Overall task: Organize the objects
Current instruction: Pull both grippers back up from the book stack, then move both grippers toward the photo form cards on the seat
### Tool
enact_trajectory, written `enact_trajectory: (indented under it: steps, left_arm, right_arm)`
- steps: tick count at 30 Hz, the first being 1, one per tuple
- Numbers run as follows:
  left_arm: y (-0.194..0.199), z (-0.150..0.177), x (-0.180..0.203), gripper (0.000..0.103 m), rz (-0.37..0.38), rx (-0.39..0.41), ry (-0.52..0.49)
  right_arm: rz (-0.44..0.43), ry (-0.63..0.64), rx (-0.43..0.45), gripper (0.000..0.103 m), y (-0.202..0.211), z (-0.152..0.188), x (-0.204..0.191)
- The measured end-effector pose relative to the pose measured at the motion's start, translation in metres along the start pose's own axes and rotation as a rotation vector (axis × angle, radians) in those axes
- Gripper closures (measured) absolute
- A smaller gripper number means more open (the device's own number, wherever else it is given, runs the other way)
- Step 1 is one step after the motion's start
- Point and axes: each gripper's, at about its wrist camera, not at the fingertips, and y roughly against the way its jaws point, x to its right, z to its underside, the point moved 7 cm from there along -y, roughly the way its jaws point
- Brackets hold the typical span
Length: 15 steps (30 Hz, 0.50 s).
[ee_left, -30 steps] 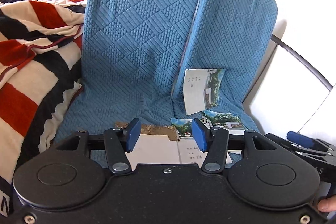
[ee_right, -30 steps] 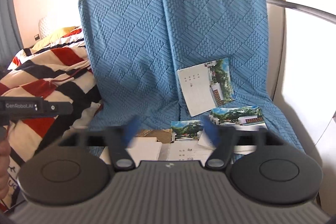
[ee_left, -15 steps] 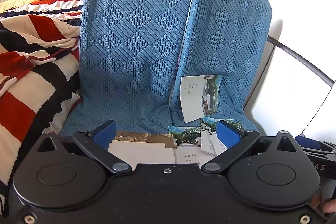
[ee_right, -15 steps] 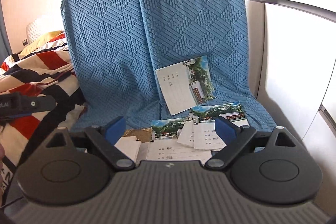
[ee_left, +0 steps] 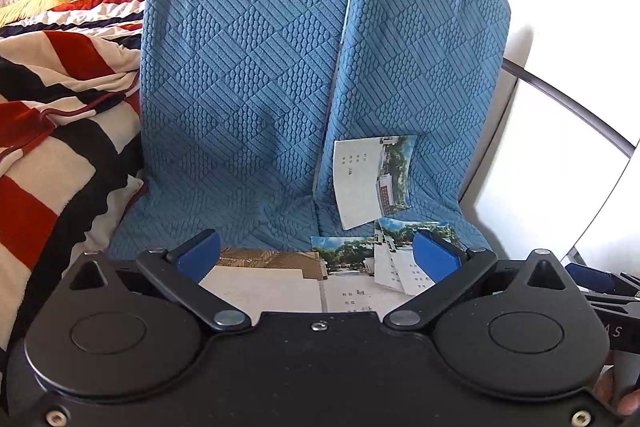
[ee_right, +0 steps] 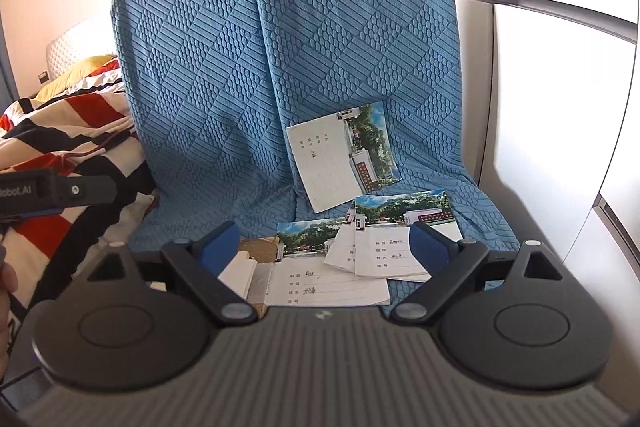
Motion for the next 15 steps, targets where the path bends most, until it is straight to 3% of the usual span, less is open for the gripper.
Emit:
enact_trajectory:
  steps: [7,15]
  left_arm:
    - [-0.014,0.001,0.006,0.000,-0.001,-0.025,-0.012]
    - [-0.034,0.000,0.004,0.000,0.004,-0.039,0.003]
  right_arm:
    - [-0.010,-0.039,-0.035,0.010,-0.009,0.003,0.008]
    - [0.007,-0.043,-0.015,0.010,-0.030,0.005,0.014]
